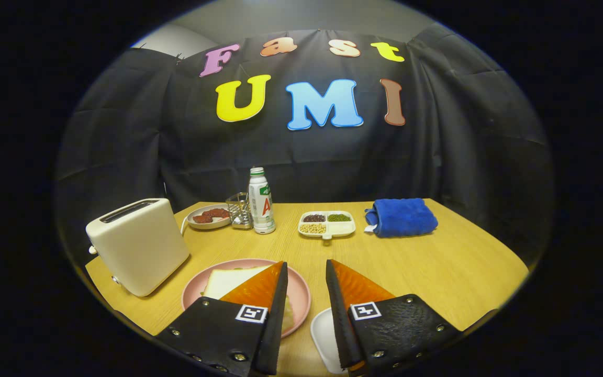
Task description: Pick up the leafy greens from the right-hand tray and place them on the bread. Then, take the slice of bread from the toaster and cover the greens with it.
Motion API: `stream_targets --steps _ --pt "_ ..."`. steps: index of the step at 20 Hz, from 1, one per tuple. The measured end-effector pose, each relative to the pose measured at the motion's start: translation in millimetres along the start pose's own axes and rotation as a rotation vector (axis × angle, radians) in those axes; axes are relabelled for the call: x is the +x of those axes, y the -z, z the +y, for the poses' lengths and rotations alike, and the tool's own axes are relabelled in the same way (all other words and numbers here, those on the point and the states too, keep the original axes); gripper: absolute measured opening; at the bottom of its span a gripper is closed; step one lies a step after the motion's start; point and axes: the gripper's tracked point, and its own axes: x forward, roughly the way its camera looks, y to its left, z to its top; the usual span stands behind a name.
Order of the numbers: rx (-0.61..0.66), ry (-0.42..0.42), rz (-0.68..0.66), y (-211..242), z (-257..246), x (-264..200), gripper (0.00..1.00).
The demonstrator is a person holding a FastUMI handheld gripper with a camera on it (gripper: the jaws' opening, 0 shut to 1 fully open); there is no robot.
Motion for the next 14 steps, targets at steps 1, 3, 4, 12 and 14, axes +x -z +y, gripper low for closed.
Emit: stream_targets --steps 1,3,4,12,14 --pt "-0.010 0.009 -0.019 -7.9 -9.4 -1.3 0.43" --pt "-0.031 0.027 -0.059 -25.6 -30.3 -6.1 0.43" --pt "-0.039 0.039 -0.078 -33.7 -42.3 -7.8 0.43" --pt "-0.014 0.109 -0.182 -77.4 -138.8 -35.2 0.43" --pt "-0.025 0.114 -0.185 -83.2 -157.3 -43.3 0.43"
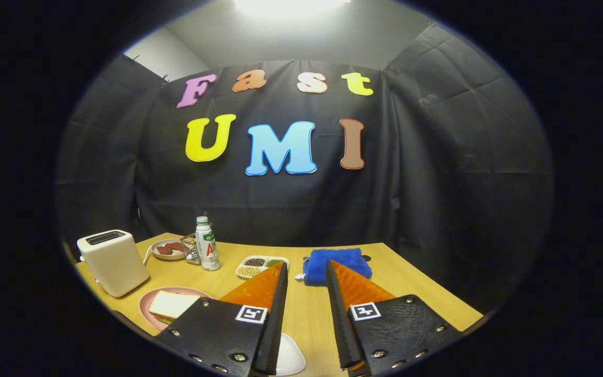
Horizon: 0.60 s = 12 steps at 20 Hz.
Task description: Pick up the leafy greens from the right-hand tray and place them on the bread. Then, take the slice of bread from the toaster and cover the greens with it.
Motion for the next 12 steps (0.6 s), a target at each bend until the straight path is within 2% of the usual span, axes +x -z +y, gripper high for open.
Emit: stream_targets --steps 4,9,12 --pt "-0.058 0.057 -0.049 -18.2 -48.2 -11.8 0.43" --pt "-0.023 0.059 -0.086 -19.1 -92.7 -11.1 0.43" --pt "-0.032 0.091 -0.106 -18.4 -121.3 -9.1 0.44"
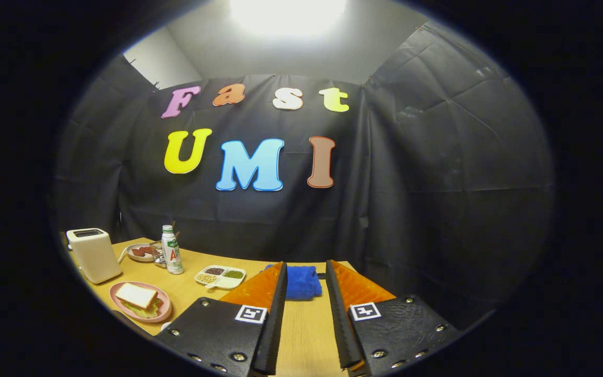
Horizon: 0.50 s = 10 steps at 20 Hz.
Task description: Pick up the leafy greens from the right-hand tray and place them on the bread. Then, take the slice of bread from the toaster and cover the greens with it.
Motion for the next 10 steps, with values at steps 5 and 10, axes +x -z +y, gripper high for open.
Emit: stream_targets --steps 5,10 --pt "-0.165 0.092 -0.086 0.4 -57.1 -1.8 0.44" --pt "-0.255 0.152 -0.085 23.0 -118.7 -9.9 0.39"
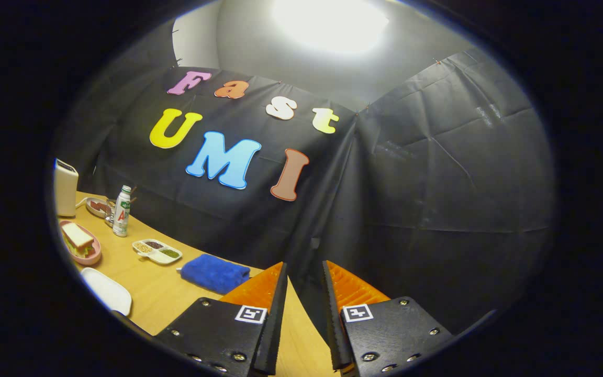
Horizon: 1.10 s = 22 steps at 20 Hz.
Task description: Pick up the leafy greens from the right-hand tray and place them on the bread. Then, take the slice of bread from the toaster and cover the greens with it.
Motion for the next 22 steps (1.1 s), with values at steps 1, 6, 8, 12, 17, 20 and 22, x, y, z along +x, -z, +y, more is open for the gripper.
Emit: stream_targets --steps 1,6,8,12,17,20,22 --pt "0.018 -0.013 0.019 9.7 -3.7 -1.3 0.39" --pt "0.141 -0.120 0.041 54.1 -9.9 -0.1 0.39" --pt "0.205 -0.116 0.031 62.6 -23.4 1.4 0.39" --pt "0.227 -0.080 0.058 94.9 -46.8 -5.3 0.39" --pt "0.242 -0.078 0.059 107.4 -58.7 -18.2 0.39" --pt "0.273 -0.073 0.029 101.3 -63.1 -20.2 0.39" --pt "0.289 -0.065 0.014 99.5 -67.2 -23.3 0.39"
